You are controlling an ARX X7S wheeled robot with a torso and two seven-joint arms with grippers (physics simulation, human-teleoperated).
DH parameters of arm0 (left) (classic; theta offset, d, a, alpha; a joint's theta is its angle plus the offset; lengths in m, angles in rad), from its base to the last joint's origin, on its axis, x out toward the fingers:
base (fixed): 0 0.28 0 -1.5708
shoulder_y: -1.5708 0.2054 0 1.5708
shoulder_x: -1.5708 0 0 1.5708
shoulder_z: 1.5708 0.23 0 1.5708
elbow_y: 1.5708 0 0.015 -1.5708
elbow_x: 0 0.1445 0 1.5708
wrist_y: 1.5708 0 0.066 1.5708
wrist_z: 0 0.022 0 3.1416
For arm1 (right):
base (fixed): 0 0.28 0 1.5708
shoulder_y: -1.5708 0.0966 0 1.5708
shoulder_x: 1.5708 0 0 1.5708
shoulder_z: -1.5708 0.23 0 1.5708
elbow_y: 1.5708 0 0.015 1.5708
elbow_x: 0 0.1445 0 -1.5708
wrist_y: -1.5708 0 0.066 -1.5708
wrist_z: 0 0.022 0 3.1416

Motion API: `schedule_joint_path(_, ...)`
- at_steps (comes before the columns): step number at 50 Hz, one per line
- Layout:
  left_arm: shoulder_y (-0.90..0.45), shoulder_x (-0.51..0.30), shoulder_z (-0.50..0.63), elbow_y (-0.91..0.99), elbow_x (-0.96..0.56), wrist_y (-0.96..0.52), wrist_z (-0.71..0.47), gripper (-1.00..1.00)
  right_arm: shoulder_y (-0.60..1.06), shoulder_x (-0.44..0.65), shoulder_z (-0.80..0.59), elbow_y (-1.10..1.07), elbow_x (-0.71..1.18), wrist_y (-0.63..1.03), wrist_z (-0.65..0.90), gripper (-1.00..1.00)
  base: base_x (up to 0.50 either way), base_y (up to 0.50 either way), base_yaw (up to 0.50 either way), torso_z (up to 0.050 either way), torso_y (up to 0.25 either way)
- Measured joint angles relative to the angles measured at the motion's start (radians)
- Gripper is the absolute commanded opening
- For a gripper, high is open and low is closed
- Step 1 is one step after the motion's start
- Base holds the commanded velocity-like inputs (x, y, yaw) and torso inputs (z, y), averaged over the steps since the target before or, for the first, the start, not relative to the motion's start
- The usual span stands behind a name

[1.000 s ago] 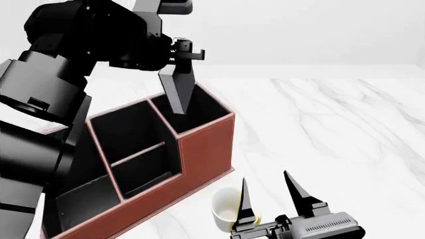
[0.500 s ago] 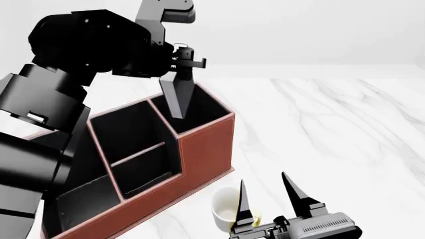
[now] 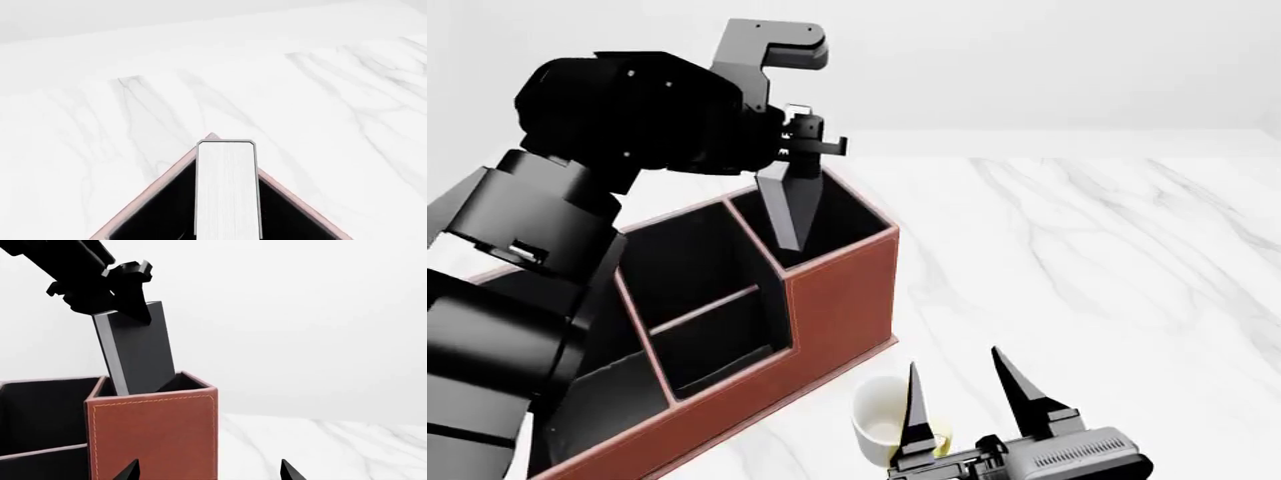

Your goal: Pick up the book and place it in the right compartment of the caddy.

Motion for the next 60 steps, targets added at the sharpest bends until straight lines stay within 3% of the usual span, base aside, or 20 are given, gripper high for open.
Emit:
schedule_joint_path(34, 0.05, 0.082, 0.111, -0.155, 0.078, 0.108, 0.121, -1.0, 0.005, 0.007, -0.006, 0.007, 0.008, -0.004, 0.007, 1.0, 0.0, 0.0, 0.0, 0.0, 0.002)
schedule_joint_path(49, 0.068, 0.101, 0.23, -0.218, 0.008, 0.166, 0.149, -1.0, 0.006, 0.008, -0.012, 0.016, 0.008, -0.009, 0.008, 1.0, 0.0, 0.0, 0.0, 0.001, 0.001)
schedule_joint_path(50, 0.068, 0.101, 0.24, -0.221, -0.001, 0.17, 0.15, 1.0, 0.006, 0.008, -0.012, 0.016, 0.008, -0.009, 0.009, 1.0, 0.0, 0.0, 0.0, 0.0, 0.0)
schedule_joint_path(60, 0.036, 0.098, 0.282, -0.229, -0.05, 0.194, 0.151, 1.0, 0.007, 0.009, -0.016, 0.02, 0.008, -0.011, 0.01, 1.0, 0.0, 0.0, 0.0, 0.0, 0.0)
